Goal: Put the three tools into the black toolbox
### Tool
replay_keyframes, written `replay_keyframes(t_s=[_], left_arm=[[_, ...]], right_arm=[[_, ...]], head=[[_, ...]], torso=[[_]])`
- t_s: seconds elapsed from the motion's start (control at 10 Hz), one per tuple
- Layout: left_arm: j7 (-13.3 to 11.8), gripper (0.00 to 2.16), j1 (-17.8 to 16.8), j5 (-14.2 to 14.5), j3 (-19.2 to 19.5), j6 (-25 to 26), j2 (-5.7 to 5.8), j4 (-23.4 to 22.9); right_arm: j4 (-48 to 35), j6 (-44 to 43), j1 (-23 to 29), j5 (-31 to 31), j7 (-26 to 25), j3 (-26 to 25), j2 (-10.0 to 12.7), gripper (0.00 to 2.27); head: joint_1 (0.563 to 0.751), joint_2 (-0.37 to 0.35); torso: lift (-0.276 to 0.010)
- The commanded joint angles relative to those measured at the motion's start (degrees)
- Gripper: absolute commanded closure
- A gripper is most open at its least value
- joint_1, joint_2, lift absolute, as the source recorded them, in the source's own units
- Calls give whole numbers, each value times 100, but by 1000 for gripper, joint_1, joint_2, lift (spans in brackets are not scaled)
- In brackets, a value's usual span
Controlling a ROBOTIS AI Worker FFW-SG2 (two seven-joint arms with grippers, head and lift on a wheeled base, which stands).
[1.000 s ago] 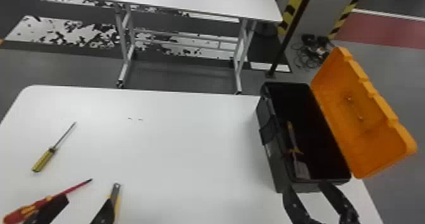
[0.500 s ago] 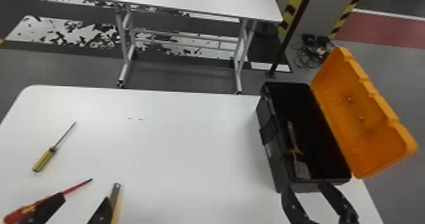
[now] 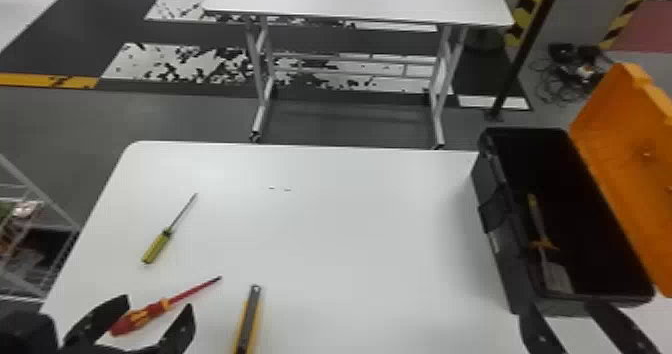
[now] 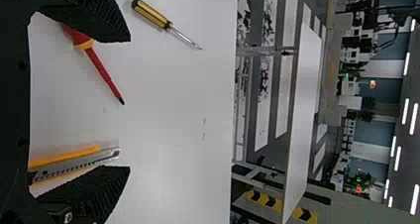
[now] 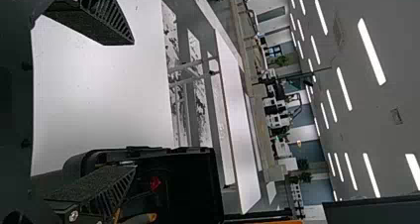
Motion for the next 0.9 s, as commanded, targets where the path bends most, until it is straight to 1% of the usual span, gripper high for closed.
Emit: replay_keyframes(t_s=[0.0, 0.2, 0.3, 0.4, 0.5, 0.6, 0.7, 0.8], left_arm=[[-161, 76, -366, -126, 347, 1035, 24, -38], [-337, 73, -586, -408, 610, 1439, 95, -21], [-354, 70, -665, -478, 663, 1492, 130, -3], [-363, 70, -718, -636, 672, 1527, 227, -3], [-425, 70, -797, -865, 663, 1580, 341, 32], [-539, 70, -920, -1111, 628, 1843, 464, 41], [-741, 70, -1025, -1295, 575, 2019, 684, 120], [-987, 70, -1131, -1568, 408, 2213, 895, 243]], right_arm=[[5, 0, 0, 0, 8, 1, 5, 103], [31, 0, 0, -9, 8, 1, 5, 103], [40, 0, 0, -9, 8, 1, 5, 103], [66, 0, 0, -9, 8, 1, 5, 103], [75, 0, -9, -9, 8, 1, 5, 103], [84, 0, 0, -9, 8, 1, 5, 103], [75, 0, 26, -9, 8, 1, 5, 103], [57, -18, 70, -18, 17, -8, 5, 103]], head=[[695, 47], [695, 128], [695, 167], [695, 196], [695, 207], [695, 224], [695, 237], [695, 248]], torso=[[-51], [-51], [-51], [-51], [-51], [-51], [-51], [-51]])
